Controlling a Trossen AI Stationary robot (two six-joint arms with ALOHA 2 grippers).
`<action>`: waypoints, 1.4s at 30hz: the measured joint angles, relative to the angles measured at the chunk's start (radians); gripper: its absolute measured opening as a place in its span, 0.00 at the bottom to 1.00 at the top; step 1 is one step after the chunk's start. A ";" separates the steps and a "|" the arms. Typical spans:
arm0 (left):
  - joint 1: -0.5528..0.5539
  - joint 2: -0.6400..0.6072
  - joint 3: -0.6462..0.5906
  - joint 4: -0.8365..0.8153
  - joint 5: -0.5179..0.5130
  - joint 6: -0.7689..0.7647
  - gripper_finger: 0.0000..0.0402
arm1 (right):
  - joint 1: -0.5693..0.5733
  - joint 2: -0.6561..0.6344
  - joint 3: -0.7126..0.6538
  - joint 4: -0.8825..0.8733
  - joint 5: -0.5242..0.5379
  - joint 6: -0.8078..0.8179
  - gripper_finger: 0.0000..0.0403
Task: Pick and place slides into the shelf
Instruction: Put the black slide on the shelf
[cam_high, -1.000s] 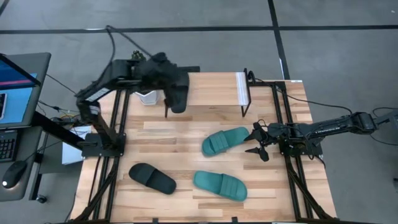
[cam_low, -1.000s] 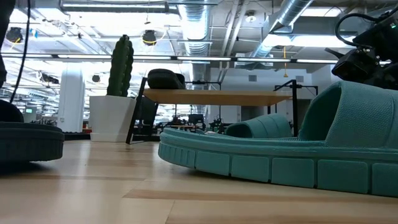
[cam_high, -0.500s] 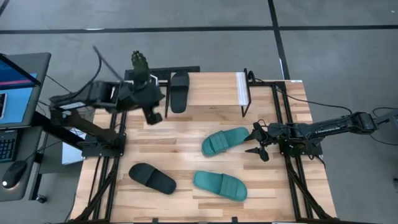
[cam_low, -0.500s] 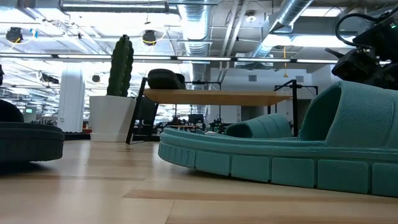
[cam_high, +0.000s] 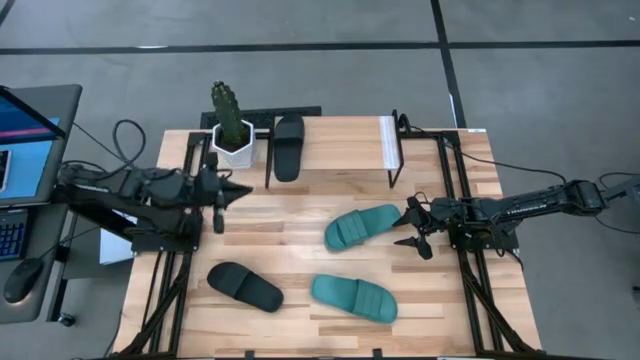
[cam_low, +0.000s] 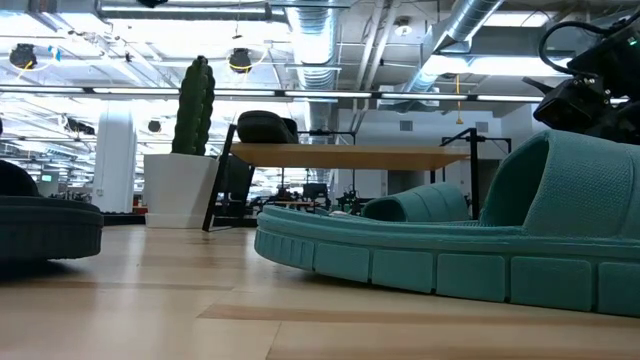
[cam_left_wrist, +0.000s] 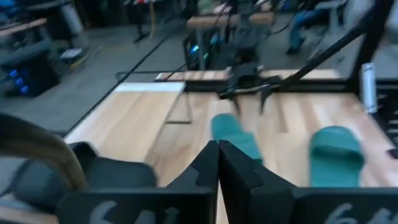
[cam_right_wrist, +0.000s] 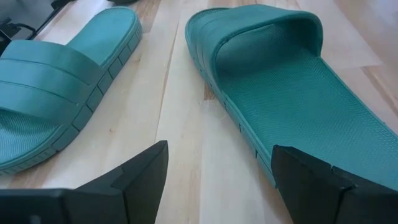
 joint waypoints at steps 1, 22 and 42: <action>-0.020 -0.029 -0.049 0.048 -0.004 0.000 0.00 | 0.000 0.000 0.000 0.000 0.000 0.000 0.67; -0.226 -0.103 -0.546 0.335 -0.101 -0.232 0.00 | 0.000 0.000 0.000 0.000 0.000 0.000 0.67; -0.464 -0.044 -0.532 0.334 0.011 -0.338 0.00 | 0.000 0.000 0.000 0.000 0.000 0.000 0.67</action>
